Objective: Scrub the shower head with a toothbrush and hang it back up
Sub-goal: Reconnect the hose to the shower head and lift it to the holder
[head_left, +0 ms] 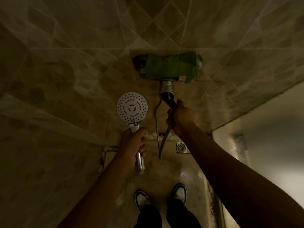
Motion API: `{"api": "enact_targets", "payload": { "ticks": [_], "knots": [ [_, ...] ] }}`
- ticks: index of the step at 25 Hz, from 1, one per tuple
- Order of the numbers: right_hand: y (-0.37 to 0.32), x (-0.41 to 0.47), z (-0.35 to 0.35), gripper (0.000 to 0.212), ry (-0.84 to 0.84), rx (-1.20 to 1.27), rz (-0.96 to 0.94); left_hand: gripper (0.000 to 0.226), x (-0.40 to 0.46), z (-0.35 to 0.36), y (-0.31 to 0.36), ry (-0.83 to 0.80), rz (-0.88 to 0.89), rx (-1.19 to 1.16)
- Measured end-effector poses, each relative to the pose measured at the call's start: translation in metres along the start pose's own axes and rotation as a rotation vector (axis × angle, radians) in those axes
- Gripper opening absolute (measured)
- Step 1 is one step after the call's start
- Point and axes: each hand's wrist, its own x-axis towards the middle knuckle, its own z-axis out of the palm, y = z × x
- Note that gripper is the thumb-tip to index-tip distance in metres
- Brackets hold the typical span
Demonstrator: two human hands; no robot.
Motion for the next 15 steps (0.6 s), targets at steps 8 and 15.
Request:
{"api": "enact_targets", "payload": {
  "ticks": [8,15],
  "knots": [
    [-0.002,-0.007,-0.004,0.029,-0.043,0.020,0.020,0.025,-0.004,-0.001,-0.006,-0.017,0.003,0.019],
    [0.022,-0.005,-0.032,0.034,-0.083,-0.107,0.147,0.029,0.004,-0.003,-0.020,-0.012,-0.077,0.152]
  ]
}}
